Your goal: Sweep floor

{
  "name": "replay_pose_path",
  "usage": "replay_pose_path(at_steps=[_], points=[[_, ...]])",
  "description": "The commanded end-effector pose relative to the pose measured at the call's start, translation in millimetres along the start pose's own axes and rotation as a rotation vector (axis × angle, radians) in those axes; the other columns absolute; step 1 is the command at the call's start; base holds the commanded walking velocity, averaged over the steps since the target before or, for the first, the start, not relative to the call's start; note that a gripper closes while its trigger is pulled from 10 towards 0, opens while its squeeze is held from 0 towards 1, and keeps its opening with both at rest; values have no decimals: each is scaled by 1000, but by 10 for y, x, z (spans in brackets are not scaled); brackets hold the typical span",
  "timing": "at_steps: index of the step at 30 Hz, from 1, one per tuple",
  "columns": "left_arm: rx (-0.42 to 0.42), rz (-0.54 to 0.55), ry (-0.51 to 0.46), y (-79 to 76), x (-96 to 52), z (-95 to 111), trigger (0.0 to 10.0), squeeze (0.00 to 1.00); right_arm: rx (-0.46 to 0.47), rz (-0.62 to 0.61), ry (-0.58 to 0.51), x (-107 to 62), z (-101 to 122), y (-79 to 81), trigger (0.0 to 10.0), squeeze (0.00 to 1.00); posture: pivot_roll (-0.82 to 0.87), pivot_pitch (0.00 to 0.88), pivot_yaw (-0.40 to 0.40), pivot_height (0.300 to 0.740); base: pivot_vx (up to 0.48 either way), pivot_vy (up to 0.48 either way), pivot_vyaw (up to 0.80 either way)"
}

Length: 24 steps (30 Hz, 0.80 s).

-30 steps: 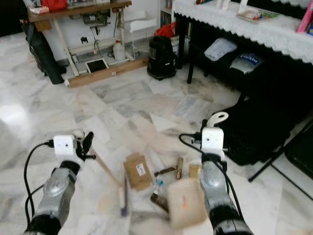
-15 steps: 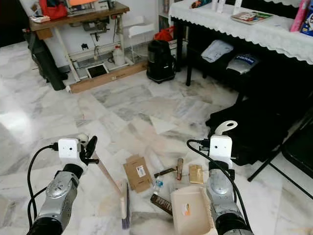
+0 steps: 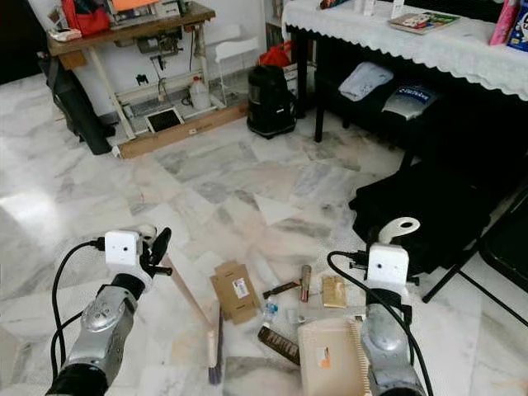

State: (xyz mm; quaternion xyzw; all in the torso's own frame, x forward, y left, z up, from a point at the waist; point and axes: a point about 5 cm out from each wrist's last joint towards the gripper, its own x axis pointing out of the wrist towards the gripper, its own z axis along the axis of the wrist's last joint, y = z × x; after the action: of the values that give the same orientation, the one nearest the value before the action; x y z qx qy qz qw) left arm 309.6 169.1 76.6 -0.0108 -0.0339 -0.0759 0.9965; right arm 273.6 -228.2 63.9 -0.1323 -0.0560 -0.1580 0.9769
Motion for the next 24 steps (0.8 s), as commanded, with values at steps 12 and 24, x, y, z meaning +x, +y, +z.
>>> replay_pose_path(at_steps=[12,24], points=[[2,-10,-29,-19,105,83,10000,0,-40,-29,-70,-67,199,-223,10000,0,-165,0,104,740,0,0,0],[-4,4,-37,-1,147,104,10000,0,-10,-44,-103,-64,407,-232,10000,0,-176,0,100,740,0,0,0]])
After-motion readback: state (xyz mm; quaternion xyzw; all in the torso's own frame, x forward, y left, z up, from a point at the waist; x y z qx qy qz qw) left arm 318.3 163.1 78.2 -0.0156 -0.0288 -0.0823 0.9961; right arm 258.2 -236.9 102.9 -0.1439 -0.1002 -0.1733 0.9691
